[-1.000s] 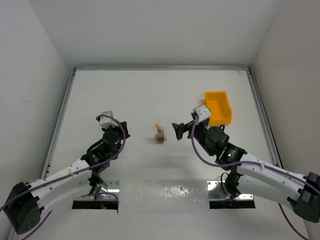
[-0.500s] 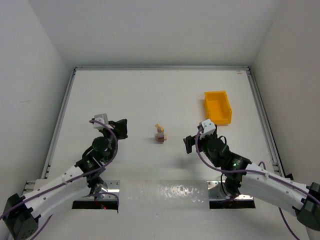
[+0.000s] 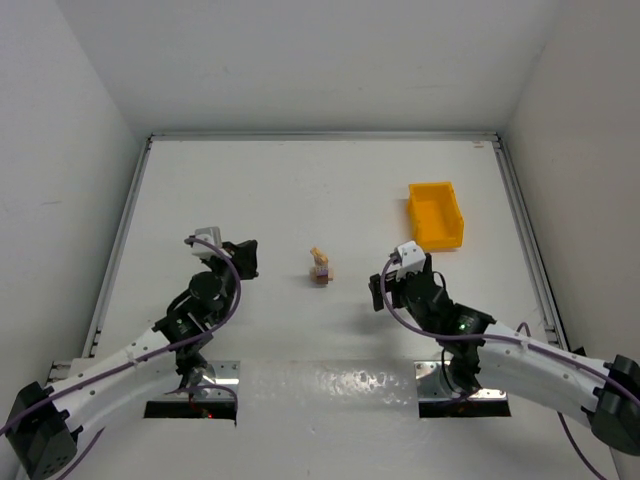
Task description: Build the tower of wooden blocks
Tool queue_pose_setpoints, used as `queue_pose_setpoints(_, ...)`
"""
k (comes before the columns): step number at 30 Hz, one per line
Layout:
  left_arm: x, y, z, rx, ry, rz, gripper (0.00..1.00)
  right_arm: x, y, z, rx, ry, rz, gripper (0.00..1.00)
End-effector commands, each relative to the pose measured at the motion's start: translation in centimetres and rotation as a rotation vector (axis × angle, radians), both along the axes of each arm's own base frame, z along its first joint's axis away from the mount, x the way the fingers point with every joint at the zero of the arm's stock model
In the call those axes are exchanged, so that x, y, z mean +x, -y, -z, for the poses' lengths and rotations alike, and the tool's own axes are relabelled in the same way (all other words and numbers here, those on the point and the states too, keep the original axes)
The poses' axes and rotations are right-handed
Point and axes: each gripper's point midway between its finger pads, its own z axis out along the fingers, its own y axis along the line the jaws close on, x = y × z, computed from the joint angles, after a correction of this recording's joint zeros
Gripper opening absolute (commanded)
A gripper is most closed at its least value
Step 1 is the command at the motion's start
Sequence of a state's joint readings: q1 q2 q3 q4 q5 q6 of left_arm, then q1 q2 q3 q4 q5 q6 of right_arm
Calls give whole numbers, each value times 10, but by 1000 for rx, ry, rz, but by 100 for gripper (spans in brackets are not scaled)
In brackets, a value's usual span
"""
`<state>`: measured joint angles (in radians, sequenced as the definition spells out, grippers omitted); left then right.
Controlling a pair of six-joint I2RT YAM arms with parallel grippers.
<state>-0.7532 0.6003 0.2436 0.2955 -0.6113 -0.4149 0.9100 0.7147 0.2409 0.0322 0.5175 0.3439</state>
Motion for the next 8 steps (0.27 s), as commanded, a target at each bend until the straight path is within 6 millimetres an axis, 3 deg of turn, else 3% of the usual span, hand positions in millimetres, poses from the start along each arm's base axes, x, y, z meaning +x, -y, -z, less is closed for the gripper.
queue_pose_setpoints(1, -1, 7, -14, -20, 45, 35, 10, 5, 3, 0, 8, 11, 40, 99)
queue_pose_setpoints(8, -2, 9, -16, -29, 52, 47, 10, 6, 6, 8, -19, 3, 56, 99)
